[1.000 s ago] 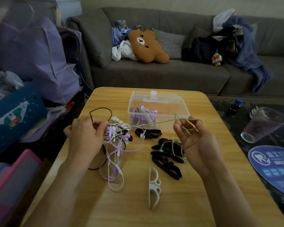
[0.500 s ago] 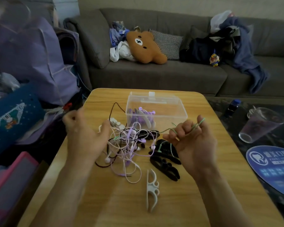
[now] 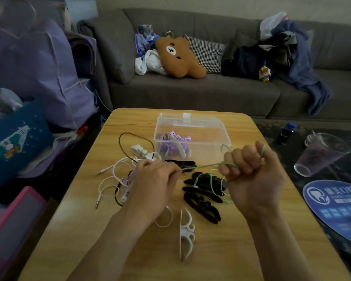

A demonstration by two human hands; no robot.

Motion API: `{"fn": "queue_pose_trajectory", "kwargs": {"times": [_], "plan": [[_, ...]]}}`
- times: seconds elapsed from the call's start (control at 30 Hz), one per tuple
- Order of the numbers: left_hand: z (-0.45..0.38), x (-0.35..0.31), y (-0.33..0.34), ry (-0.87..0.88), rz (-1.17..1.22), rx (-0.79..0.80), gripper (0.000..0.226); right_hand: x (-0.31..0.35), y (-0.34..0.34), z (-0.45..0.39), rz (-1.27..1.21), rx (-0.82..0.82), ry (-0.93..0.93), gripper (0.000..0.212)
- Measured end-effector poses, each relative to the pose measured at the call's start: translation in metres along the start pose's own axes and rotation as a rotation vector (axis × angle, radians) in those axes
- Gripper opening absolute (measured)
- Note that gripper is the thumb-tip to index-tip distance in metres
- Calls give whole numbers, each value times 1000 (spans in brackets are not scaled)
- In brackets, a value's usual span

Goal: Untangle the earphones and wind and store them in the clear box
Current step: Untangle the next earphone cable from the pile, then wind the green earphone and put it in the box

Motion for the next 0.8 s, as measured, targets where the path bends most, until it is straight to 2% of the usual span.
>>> {"fn": "queue_pose_trajectory", "kwargs": {"times": [0.1, 0.23, 0.37, 0.47, 0.53, 0.57, 0.63, 0.67, 0.7, 0.8], "plan": [[-5, 26, -7, -91, -26, 5, 8, 22, -21, -6, -85, -131, -73, 47], [-7, 36, -10, -73, -50, -34, 13, 27, -34, -6, -112, -218, -97, 51], [-6, 36, -13, -67, -20, -63, 21, 21, -34, -7, 82, -220, -118, 44], [-5, 26, -16, -30, 36, -54, 35, 7, -19, -1, 303, -107, -100, 28], [-4, 15, -15, 24, 51, -34, 36, -9, -2, 5, 686, 69, -68, 10], [-4, 9, -14, 54, 51, -20, 34, -21, 8, 9, 875, 174, -44, 11], [-2, 2, -9, 94, 41, 12, 28, -45, 18, 15, 1138, 364, -7, 40], [-1, 1, -7, 103, 36, 24, 27, -52, 22, 17, 1206, 423, -24, 46], [0, 1, -5, 114, 38, 28, 29, -55, 25, 18, 1238, 455, -58, 42], [1, 2, -4, 108, 76, 28, 26, -52, 21, 16, 1248, 416, -102, 25]]}}
Point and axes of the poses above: each hand's wrist, its own z-axis away from the middle knuckle, its own y-axis out of the palm, x = y × z, the point moved 7 cm from there along -z, towards the middle knuckle, and after that the axes turned 4 degrees about -y, right-handed, at the moved point
